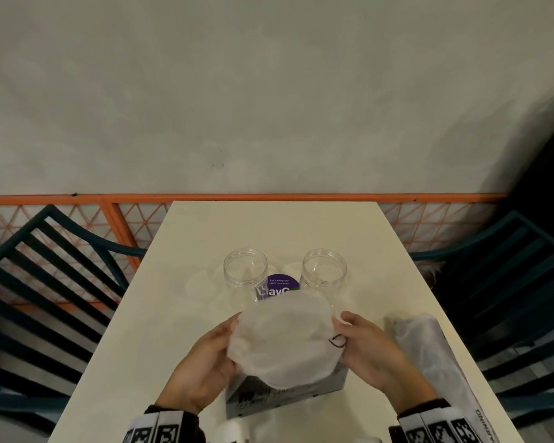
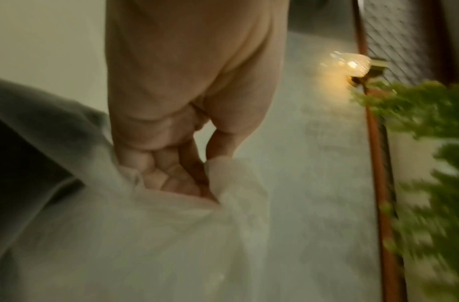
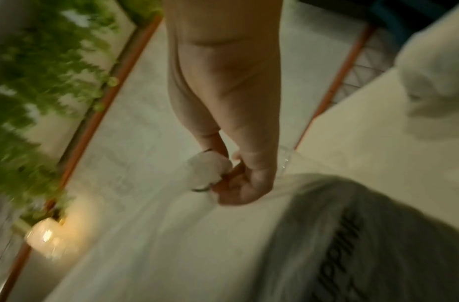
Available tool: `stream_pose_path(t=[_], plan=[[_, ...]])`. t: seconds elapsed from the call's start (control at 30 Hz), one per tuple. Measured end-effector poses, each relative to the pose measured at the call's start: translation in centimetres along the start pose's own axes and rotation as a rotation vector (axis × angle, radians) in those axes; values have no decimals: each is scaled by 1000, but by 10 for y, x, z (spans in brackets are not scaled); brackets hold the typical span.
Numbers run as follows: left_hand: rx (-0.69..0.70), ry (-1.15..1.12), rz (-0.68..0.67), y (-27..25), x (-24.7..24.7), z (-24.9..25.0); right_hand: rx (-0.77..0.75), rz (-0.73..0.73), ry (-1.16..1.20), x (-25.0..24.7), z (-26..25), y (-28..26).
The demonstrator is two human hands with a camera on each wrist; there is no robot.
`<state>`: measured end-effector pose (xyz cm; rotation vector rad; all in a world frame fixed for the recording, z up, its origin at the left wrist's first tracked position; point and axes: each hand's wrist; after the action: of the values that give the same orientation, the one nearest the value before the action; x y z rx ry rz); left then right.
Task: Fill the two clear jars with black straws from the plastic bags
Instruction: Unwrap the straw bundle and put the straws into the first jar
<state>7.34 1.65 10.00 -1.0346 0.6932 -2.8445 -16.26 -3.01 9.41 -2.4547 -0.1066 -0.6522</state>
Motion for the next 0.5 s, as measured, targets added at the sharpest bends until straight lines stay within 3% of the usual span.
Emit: stream_pose_path(t=[0.1, 0.23, 0.37, 0.43, 0.5], plan=[[-1, -141, -12, -3, -11, 5, 84, -78, 238, -7, -2, -1], [-6, -150, 24, -4, -12, 8, 88, -146, 200, -9, -1, -4], [133, 38, -7, -10, -7, 10, 11, -273, 113, -6, -9, -18], [172, 247, 59, -10, -5, 8, -40, -188, -38, -9, -7, -16], [228, 471, 177, -8, 1, 3, -122, -7, -399, -10, 0, -10]])
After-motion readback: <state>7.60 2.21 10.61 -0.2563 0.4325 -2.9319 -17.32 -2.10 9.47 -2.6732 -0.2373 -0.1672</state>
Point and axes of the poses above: each hand's wrist, its own y-axis towards the middle knuckle, its own x-axis out of the palm, z = x × y
